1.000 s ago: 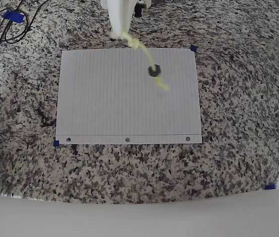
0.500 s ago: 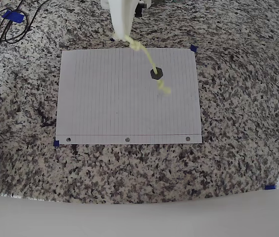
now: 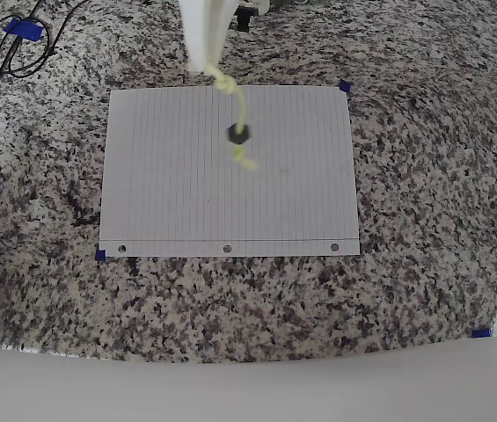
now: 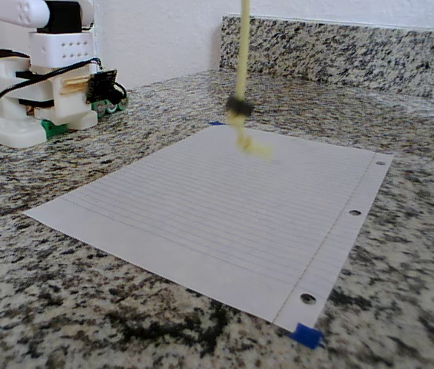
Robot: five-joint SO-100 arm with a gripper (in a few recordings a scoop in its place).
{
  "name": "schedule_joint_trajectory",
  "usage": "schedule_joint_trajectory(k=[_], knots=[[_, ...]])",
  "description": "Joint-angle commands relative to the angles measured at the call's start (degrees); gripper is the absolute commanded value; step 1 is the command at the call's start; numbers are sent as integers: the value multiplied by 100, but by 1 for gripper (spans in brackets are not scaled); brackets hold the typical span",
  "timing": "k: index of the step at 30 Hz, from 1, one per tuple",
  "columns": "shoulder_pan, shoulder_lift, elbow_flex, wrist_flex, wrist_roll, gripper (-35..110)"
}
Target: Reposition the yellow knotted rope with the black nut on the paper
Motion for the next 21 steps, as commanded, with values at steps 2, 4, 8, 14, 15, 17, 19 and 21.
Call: schedule_joint_trajectory(k=[2,4,8,14,15,17,19,21], knots=[[202,62,-62,176,44,0],[659,44,-62,272,79,0],[1811,9,-62,193,88,0],[2751,-114,220,237,492,0],[2769,-114,369,220,606,0],[2769,-114,703,149,940,0],[2742,-132,1063,70,1318,0],[2795,-141,1327,-9,1573,0]])
